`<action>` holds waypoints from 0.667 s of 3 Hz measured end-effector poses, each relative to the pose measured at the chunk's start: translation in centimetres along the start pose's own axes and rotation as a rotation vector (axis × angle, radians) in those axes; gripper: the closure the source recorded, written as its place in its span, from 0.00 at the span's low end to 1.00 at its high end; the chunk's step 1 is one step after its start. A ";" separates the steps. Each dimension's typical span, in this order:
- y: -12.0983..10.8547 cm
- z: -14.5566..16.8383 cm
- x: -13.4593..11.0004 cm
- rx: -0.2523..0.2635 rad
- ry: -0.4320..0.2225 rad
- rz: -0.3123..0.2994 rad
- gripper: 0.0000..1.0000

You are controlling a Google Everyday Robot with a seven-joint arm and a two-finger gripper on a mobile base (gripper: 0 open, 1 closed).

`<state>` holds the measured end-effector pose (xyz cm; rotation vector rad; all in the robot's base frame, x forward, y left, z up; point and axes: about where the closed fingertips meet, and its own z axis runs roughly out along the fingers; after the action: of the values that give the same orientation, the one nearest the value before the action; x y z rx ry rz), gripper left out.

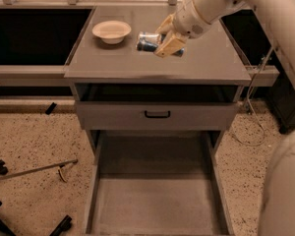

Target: Place redbull can into middle drawer

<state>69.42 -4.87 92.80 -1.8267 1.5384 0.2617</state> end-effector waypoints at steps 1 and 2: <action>4.3 -4.9 -4.2 0.047 -0.083 0.090 1.00; 8.6 -6.4 -7.5 0.089 -0.211 0.160 1.00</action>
Offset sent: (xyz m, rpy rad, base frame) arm -0.2163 0.0319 -0.0480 0.3433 0.2771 -0.1060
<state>57.71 -3.33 98.34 -1.5564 1.5237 0.4405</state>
